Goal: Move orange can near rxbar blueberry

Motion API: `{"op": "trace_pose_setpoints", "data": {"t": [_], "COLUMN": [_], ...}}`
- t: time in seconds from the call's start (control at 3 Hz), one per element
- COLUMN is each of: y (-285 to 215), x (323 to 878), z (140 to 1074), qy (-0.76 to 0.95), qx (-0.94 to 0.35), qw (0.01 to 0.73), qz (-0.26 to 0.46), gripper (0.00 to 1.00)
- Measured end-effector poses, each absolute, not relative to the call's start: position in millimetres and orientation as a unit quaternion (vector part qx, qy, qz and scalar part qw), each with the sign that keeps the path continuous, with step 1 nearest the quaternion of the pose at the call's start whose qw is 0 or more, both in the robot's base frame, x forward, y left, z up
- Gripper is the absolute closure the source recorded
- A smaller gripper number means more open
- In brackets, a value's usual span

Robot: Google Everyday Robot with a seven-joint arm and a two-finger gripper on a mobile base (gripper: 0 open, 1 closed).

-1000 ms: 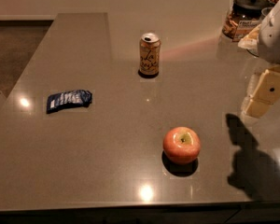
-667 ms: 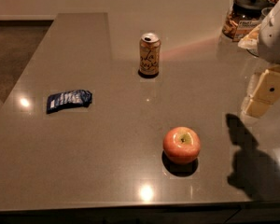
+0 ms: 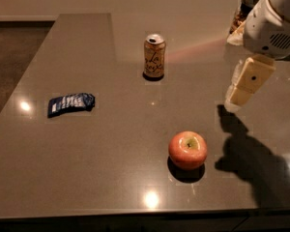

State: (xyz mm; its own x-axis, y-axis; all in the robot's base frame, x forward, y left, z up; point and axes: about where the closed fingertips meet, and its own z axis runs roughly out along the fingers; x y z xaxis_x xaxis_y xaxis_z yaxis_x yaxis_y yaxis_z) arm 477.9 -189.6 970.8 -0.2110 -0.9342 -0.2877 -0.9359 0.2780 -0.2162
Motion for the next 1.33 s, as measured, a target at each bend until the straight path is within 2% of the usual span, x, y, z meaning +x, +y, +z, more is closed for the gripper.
{"op": "trace_pose_setpoints", "data": {"t": [1.33], "y": [-136], "x": [637], "z": [950], "qy": [0.794], "qx": [-0.540], "qw": [0.274], "qz": [0.052], "gripper": [0.00]}}
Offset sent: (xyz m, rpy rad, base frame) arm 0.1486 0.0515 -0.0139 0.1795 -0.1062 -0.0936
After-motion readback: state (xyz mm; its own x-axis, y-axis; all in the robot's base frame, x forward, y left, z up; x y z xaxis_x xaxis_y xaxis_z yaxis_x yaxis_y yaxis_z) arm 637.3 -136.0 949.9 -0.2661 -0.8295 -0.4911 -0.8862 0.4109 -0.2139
